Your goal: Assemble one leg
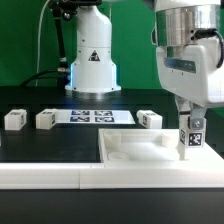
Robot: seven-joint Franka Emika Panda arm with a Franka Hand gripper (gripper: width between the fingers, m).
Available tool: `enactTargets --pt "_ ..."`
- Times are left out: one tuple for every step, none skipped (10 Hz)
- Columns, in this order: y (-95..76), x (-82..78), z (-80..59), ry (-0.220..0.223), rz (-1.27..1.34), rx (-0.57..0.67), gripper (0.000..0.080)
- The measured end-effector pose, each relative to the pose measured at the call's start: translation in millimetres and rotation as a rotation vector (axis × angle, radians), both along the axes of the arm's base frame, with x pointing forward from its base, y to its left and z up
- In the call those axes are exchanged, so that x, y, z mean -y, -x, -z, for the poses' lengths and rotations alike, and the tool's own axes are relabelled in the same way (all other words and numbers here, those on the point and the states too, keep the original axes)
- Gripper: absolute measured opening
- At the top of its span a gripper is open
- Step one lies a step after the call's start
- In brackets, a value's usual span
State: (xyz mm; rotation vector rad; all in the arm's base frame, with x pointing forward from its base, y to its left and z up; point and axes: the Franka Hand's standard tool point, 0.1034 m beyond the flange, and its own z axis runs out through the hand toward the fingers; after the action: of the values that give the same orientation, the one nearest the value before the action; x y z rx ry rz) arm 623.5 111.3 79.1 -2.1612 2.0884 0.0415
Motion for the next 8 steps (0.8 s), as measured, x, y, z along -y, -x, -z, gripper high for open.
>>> enactTargets --pt "0.1 -0.9 0.0 -0.008 0.060 -0.007 0.0292" --pt "0.3 -1.2 0.6 -0.007 0.059 -0.007 0.0292" --pt "0.9 -0.8 1.0 -0.003 0.002 -0.005 0.0405" --pt "3.0 1.2 1.2 -0.001 -0.114 -0.017 0.0552" --pt "0.7 4.5 0.4 0.003 -0.238 -0.007 0.0620" --pt "-1.0 5.1 -0.1 0.012 -0.346 0.014 0.0640" --pt "-0.4 4.5 -0.6 0.018 -0.440 0.017 0.0640" --pt "0.2 2.4 -1.8 0.027 -0.562 0.018 0.0648"
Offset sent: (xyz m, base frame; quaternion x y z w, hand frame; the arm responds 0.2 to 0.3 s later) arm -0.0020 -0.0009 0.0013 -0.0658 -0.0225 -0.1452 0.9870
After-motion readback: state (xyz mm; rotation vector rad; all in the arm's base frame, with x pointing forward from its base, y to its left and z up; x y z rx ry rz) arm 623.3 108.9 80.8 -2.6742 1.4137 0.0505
